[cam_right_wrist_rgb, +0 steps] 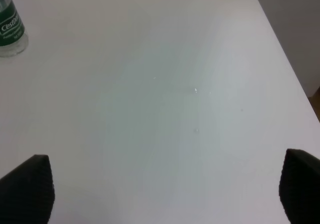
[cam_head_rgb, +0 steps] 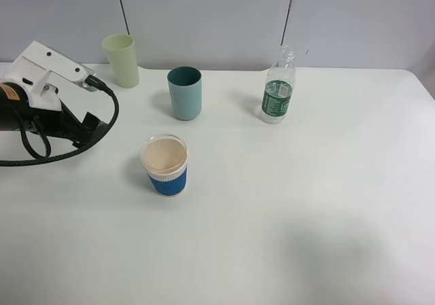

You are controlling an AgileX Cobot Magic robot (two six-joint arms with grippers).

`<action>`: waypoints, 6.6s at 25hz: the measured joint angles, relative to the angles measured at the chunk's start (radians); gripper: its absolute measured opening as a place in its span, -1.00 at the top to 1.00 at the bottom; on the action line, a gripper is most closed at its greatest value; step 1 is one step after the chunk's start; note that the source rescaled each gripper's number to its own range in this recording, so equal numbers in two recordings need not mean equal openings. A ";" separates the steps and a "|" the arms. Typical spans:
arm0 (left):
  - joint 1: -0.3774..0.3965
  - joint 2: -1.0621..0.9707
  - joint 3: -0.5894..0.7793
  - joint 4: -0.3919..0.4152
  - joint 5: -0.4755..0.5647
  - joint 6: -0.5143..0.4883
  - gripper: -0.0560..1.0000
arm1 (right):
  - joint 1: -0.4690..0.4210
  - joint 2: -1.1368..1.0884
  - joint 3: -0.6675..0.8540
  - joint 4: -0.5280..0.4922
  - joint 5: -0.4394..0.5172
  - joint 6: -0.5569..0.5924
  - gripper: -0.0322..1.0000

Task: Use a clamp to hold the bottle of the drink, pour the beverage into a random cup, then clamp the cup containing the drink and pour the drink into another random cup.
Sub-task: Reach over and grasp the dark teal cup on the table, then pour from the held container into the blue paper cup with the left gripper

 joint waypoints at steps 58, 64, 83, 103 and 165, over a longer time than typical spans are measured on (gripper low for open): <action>0.155 0.701 -0.417 1.088 -0.793 -0.643 -1.00 | 0.000 0.000 0.000 0.000 0.000 0.000 -0.65; 0.115 0.734 -0.470 1.094 -0.794 -0.660 -1.00 | 0.000 0.000 0.000 0.000 0.000 0.000 -0.65; -0.014 0.827 -0.633 1.015 -0.800 -0.683 -1.00 | 0.000 0.000 0.000 -0.001 0.000 0.000 -0.65; -0.020 0.862 -0.665 1.008 -0.800 -0.691 -1.00 | 0.000 0.000 0.000 -0.001 0.000 0.000 -0.65; -0.024 0.181 -0.088 0.256 -0.513 -0.374 0.87 | 0.000 0.000 0.000 -0.001 0.000 0.000 -0.65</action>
